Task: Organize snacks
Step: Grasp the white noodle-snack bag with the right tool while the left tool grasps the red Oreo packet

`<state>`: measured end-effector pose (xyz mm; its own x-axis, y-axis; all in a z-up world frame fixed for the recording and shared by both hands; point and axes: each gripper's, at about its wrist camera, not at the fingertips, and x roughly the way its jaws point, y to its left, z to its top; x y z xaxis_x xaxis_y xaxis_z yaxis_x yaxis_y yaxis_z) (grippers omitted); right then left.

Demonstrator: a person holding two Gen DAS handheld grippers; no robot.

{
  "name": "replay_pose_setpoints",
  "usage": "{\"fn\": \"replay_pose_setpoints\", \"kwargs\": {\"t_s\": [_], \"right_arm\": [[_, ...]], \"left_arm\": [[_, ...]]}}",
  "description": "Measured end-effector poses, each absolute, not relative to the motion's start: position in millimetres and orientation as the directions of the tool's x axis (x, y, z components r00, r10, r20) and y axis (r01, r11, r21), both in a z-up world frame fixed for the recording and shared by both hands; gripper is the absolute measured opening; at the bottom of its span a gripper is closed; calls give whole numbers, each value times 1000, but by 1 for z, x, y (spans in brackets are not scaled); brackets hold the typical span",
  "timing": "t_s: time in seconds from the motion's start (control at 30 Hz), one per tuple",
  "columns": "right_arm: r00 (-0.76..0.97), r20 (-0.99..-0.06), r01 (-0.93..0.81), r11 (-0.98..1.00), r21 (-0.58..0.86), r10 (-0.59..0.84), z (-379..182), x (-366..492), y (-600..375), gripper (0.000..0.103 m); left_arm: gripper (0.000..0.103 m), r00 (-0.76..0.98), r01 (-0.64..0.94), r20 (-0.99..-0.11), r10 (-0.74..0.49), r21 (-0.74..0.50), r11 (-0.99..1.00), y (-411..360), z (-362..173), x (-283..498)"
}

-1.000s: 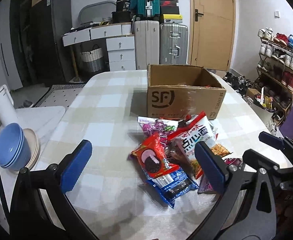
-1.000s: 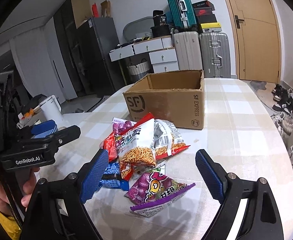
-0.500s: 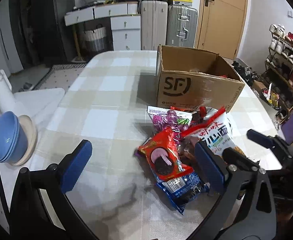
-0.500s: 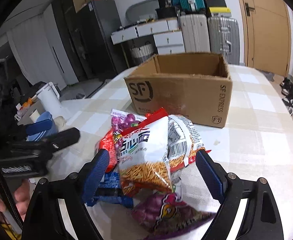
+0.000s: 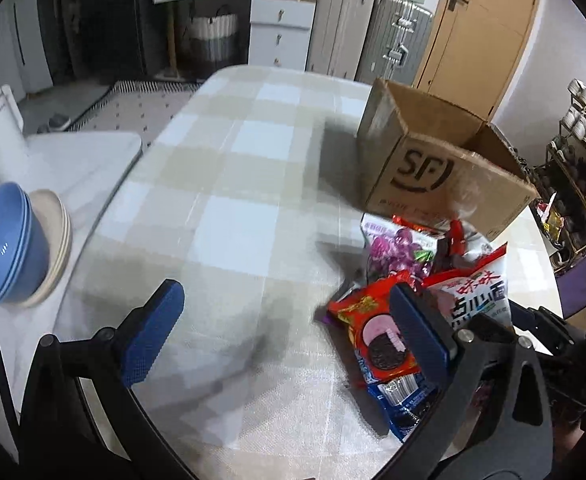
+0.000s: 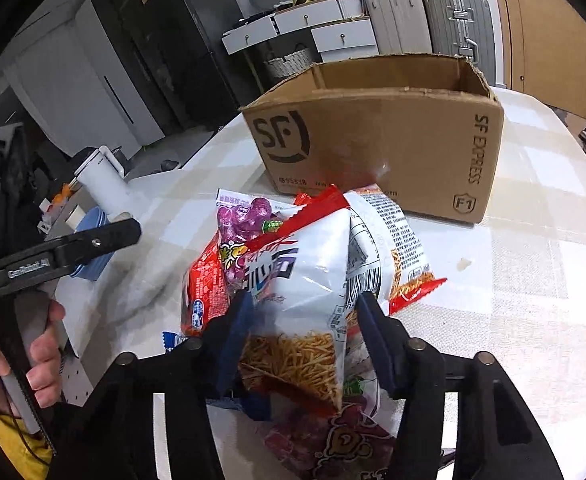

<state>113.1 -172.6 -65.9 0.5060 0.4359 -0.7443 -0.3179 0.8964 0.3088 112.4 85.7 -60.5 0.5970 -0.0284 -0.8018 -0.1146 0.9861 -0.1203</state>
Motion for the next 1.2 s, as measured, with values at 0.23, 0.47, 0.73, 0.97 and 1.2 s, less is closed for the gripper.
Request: {"fn": "replay_pose_setpoints", "kwargs": {"t_s": [0.23, 0.47, 0.73, 0.97, 1.2], "right_arm": [[514, -732, -323, 891, 319, 448, -62, 103, -177, 41], [547, -713, -337, 895, 292, 438, -55, 90, -179, 35], [562, -684, -343, 884, 319, 465, -47, 82, -184, 34], [580, -648, -338, 869, 360, 494, -36, 74, -196, 34], [587, -636, -330, 866, 377, 500, -34, 71, -208, 34]], "left_arm": [[102, 578, -110, -815, -43, -131, 985, 84, -70, 110], [102, 560, -102, -827, -44, -122, 987, 81, -75, 109], [102, 530, -116, -845, -79, -165, 979, 83, -82, 113], [102, 492, -106, -860, -138, -216, 971, 71, -95, 120], [102, 452, -106, -876, -169, -241, 965, 51, -108, 130]]}}
